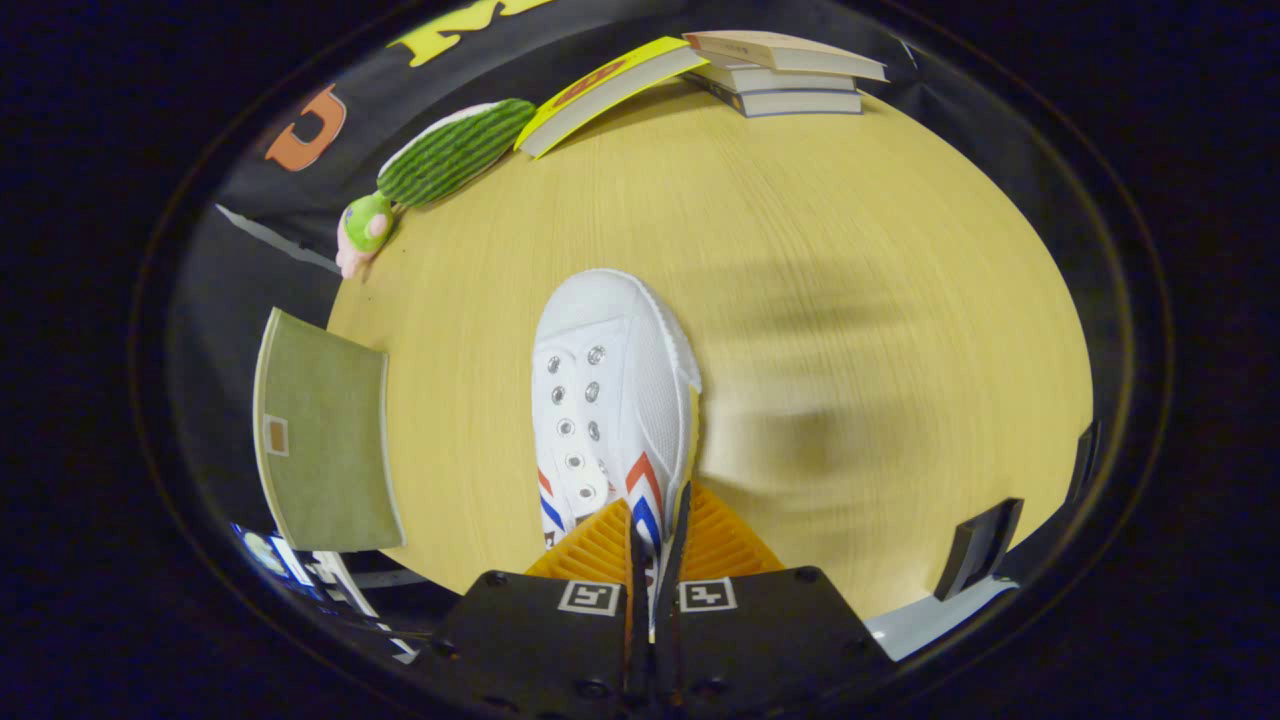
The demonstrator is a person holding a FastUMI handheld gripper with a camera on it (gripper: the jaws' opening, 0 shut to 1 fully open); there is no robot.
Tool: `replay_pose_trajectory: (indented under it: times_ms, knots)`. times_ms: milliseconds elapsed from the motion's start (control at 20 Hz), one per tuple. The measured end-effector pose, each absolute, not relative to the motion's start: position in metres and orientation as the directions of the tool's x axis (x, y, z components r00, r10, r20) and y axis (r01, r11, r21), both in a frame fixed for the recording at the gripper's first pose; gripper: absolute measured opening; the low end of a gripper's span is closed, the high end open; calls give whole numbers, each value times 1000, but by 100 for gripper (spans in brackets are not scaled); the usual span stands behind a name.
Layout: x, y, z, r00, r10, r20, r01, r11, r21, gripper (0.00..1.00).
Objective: Open the storage box then place both shoes into the box .Put the left shoe in first, then the right shoe, with the right side of both shoes facing outward in a uniform manner.
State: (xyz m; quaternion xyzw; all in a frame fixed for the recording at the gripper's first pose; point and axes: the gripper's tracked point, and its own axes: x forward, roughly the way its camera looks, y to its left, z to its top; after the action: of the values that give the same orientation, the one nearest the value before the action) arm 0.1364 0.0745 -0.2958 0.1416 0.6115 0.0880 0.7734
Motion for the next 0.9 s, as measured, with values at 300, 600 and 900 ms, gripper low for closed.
replay_pose_trajectory:
  times_ms: [300,600,900]
  knots:
    - [115,118,-241,275,425,-862,92,881,464,8]
    - [106,193,-138,376,486,-789,-16,855,519,8]
    - [91,297,-79,378,565,-733,-163,821,548,8]
